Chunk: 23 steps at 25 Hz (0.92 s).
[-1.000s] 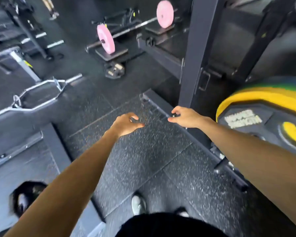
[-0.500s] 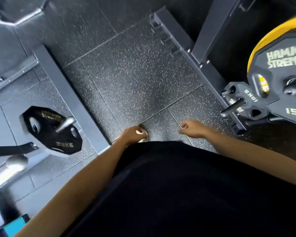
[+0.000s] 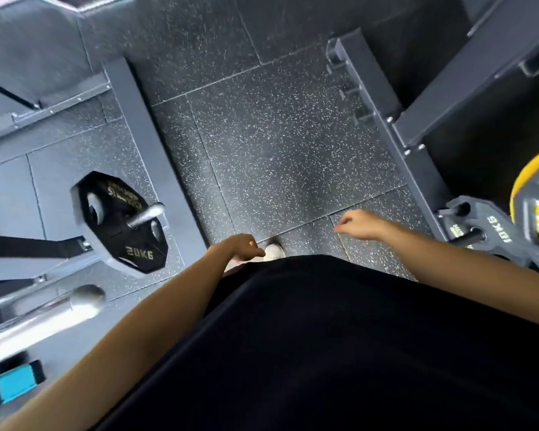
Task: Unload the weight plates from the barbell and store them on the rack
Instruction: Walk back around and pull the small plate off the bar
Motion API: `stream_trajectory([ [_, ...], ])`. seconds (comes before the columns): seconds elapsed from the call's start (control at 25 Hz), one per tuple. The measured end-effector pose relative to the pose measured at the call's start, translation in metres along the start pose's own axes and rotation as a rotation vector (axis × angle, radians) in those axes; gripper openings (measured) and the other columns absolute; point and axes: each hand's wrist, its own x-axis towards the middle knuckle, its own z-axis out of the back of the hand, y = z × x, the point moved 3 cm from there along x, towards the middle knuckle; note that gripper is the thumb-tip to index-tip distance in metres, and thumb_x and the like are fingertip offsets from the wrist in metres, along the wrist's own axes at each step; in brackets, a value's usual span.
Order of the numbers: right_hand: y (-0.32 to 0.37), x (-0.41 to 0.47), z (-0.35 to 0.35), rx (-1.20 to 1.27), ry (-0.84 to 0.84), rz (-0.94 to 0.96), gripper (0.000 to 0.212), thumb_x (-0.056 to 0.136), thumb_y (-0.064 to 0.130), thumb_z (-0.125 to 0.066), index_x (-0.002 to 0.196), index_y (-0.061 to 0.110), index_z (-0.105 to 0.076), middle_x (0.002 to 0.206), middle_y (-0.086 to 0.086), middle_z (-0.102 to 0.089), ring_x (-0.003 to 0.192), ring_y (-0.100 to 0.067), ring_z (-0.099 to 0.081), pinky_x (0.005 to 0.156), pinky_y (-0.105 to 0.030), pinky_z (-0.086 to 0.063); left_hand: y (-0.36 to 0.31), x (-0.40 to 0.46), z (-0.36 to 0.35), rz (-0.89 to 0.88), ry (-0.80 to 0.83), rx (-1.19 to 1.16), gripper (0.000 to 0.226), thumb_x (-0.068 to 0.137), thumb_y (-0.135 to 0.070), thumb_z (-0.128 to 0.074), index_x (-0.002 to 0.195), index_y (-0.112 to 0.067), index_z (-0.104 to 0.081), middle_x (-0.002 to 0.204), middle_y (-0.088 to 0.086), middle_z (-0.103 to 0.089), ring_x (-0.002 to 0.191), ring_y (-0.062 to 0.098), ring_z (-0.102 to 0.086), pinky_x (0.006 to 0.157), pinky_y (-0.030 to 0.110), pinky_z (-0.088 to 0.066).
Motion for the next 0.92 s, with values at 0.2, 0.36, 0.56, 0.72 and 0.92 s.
stream_trajectory([
  [0.2, 0.079, 0.040, 0.012, -0.017, -0.038, 0.038, 0.036, 0.086, 0.045, -0.060, 0.114, 0.023, -0.060, 0.119, 0.000, -0.061, 0.100, -0.018, -0.054, 0.083, -0.031, -0.042, 0.021, 0.018, 0.067, -0.014, -0.114, -0.110, 0.044, 0.094, -0.036, -0.059, 0.124, -0.005, -0.056, 0.127, 0.015, -0.061, 0.120, 0.028, -0.053, 0.096, 0.032, -0.039],
  [0.36, 0.115, 0.071, 0.029, -0.037, -0.040, -0.004, 0.037, 0.084, 0.042, -0.064, 0.113, 0.019, -0.061, 0.118, -0.003, -0.062, 0.103, -0.021, -0.057, 0.083, -0.030, -0.044, 0.041, 0.033, 0.088, 0.020, -0.083, -0.154, 0.042, 0.092, -0.038, -0.060, 0.121, -0.008, -0.059, 0.122, 0.014, -0.064, 0.113, 0.028, -0.058, 0.091, 0.030, -0.043],
  [0.56, 0.161, 0.129, 0.060, -0.095, 0.062, -0.012, 0.034, 0.086, 0.040, -0.063, 0.112, 0.018, -0.060, 0.117, -0.005, -0.062, 0.101, -0.022, -0.057, 0.083, -0.030, -0.044, 0.063, 0.067, 0.121, 0.073, 0.164, -0.141, 0.045, 0.096, -0.038, -0.052, 0.133, -0.012, -0.051, 0.136, 0.014, -0.054, 0.114, 0.028, -0.056, 0.101, 0.040, -0.043],
  [0.72, 0.214, 0.195, 0.111, -0.094, 0.113, 0.012, 0.033, 0.088, 0.038, -0.063, 0.112, 0.015, -0.061, 0.115, -0.006, -0.063, 0.097, -0.020, -0.056, 0.080, -0.028, -0.043, 0.070, 0.106, 0.217, 0.114, 0.128, -0.190, 0.047, 0.096, -0.038, -0.052, 0.133, -0.009, -0.050, 0.135, 0.017, -0.054, 0.114, 0.033, -0.057, 0.096, 0.040, -0.046],
  [0.92, 0.296, 0.269, 0.215, -0.099, 0.122, 0.076, 0.032, 0.092, 0.035, -0.058, 0.114, 0.012, -0.058, 0.105, -0.004, -0.062, 0.085, -0.018, -0.056, 0.077, -0.031, -0.047, 0.062, 0.150, 0.395, 0.092, -0.119, -0.117, 0.049, 0.094, -0.045, -0.055, 0.127, -0.010, -0.056, 0.135, 0.013, -0.055, 0.122, 0.030, -0.052, 0.099, 0.034, -0.039],
])
